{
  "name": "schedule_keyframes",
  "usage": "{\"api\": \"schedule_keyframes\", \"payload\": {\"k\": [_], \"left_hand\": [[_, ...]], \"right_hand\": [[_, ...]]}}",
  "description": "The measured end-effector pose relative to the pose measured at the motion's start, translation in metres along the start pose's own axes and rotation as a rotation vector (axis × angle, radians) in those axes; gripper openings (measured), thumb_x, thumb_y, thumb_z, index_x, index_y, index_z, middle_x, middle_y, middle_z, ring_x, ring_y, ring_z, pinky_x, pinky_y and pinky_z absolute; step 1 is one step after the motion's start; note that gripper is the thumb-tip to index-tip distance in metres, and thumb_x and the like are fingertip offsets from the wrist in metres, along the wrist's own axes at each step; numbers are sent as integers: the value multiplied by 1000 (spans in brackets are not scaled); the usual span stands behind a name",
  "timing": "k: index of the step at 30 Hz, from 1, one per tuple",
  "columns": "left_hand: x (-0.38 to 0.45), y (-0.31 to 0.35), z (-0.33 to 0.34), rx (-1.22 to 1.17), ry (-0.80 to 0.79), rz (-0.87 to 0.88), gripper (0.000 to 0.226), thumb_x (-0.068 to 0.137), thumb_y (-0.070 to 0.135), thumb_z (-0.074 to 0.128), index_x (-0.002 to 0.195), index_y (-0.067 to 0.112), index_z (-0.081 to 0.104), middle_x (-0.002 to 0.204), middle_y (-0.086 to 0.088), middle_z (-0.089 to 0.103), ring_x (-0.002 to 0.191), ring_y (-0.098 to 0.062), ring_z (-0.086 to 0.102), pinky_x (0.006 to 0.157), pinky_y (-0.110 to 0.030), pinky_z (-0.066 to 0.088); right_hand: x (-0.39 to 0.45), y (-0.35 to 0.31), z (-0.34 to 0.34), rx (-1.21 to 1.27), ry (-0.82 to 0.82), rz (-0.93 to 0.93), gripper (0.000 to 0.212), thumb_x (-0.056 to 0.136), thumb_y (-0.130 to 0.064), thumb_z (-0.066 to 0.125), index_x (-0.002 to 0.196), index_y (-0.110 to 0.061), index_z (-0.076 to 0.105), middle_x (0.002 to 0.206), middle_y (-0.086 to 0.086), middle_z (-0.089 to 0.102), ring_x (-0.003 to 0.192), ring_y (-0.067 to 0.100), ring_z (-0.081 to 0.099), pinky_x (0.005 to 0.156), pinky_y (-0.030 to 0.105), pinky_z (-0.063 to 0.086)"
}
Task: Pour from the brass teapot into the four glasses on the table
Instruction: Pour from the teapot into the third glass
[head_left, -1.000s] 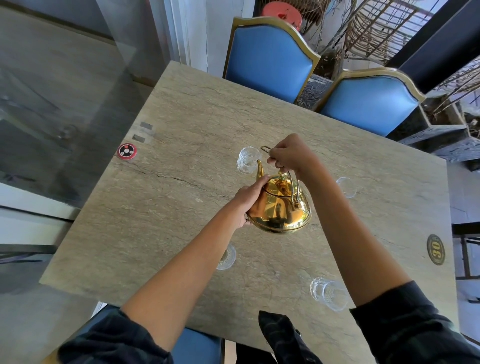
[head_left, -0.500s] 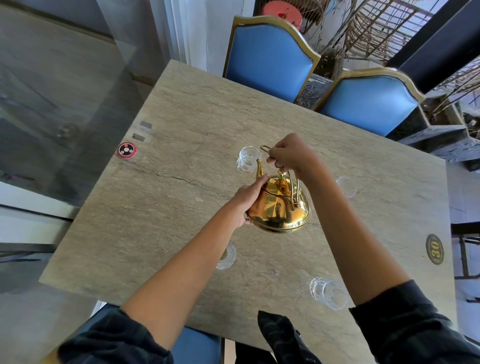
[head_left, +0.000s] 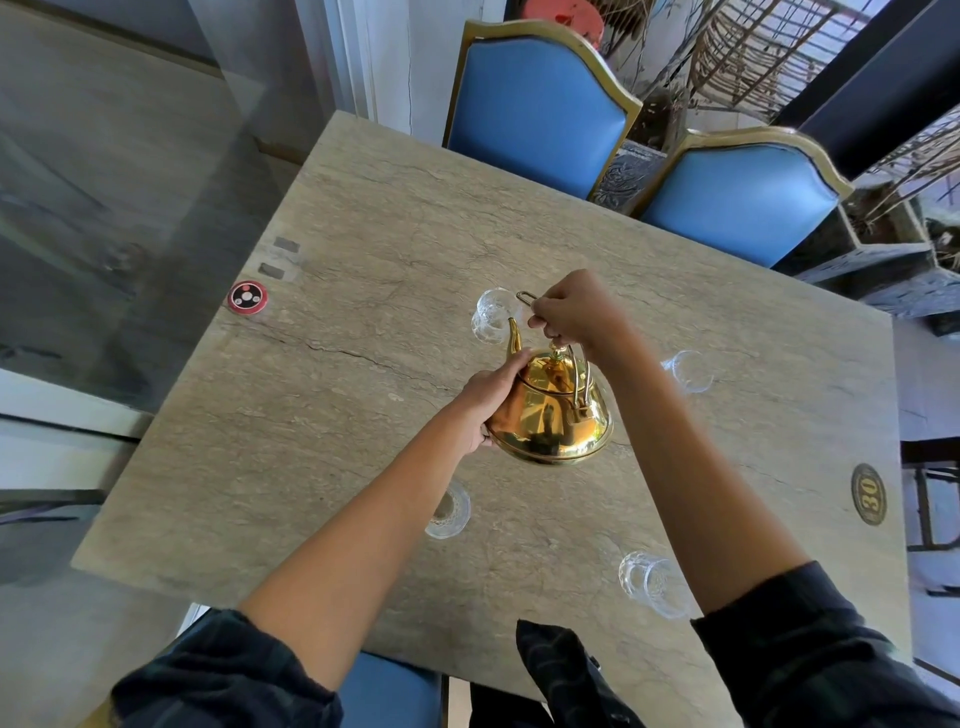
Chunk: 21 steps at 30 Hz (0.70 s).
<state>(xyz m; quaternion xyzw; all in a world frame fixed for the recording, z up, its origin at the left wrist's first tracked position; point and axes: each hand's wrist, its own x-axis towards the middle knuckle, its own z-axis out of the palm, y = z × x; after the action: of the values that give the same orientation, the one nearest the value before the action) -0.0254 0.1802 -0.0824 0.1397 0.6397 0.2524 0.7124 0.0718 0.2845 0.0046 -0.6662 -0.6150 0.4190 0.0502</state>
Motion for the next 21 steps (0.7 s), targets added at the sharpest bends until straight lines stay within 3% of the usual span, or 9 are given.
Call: {"api": "schedule_keyframes", "payload": {"k": [2, 6, 8, 11, 17, 21], "left_hand": [[2, 1, -4, 18, 6, 20, 77, 86, 78, 60, 132, 17, 62, 103, -7, 71, 84, -21, 66, 61, -32, 49], [8, -2, -12, 39, 22, 63, 71, 85, 74, 65, 126, 16, 67, 107, -8, 74, 85, -20, 69, 60, -30, 50], [12, -5, -16, 23, 38, 100, 72, 82, 72, 70, 128, 17, 65, 116, -9, 75, 89, -19, 70, 60, -29, 50], [11, -8, -20, 2, 66, 138, 69, 83, 66, 74, 132, 20, 57, 113, -2, 69, 91, -15, 65, 63, -29, 48], [4, -18, -22, 35, 66, 222, 84, 81, 63, 78, 148, 23, 48, 135, -6, 62, 106, -19, 62, 67, -29, 47], [-9, -23, -15, 13, 5, 238, 85, 78, 60, 83, 148, 28, 46, 137, -4, 63, 113, -18, 64, 81, -34, 52]], "right_hand": [[-1, 5, 4, 13, 26, -6, 22, 91, -3, 56, 82, 5, 74, 84, 24, 76, 59, 24, 59, 61, 35, 52], [-7, 16, 12, 53, 58, -22, 25, 95, -6, 56, 80, 5, 72, 73, 26, 69, 54, 22, 57, 61, 34, 52], [-12, 21, 15, 85, 73, -33, 26, 96, -7, 55, 85, 9, 73, 69, 20, 68, 53, 21, 57, 59, 33, 52], [-24, 26, 21, 139, 90, -41, 27, 96, -7, 56, 90, 14, 71, 67, 12, 66, 54, 22, 57, 60, 37, 52], [-54, 33, 23, 263, 116, -31, 29, 97, -11, 56, 96, 15, 69, 72, 17, 59, 60, 25, 53, 59, 38, 46], [-80, 42, 15, 333, 138, -53, 28, 97, -14, 57, 94, 12, 68, 69, 15, 56, 54, 24, 49, 51, 33, 43]]}}
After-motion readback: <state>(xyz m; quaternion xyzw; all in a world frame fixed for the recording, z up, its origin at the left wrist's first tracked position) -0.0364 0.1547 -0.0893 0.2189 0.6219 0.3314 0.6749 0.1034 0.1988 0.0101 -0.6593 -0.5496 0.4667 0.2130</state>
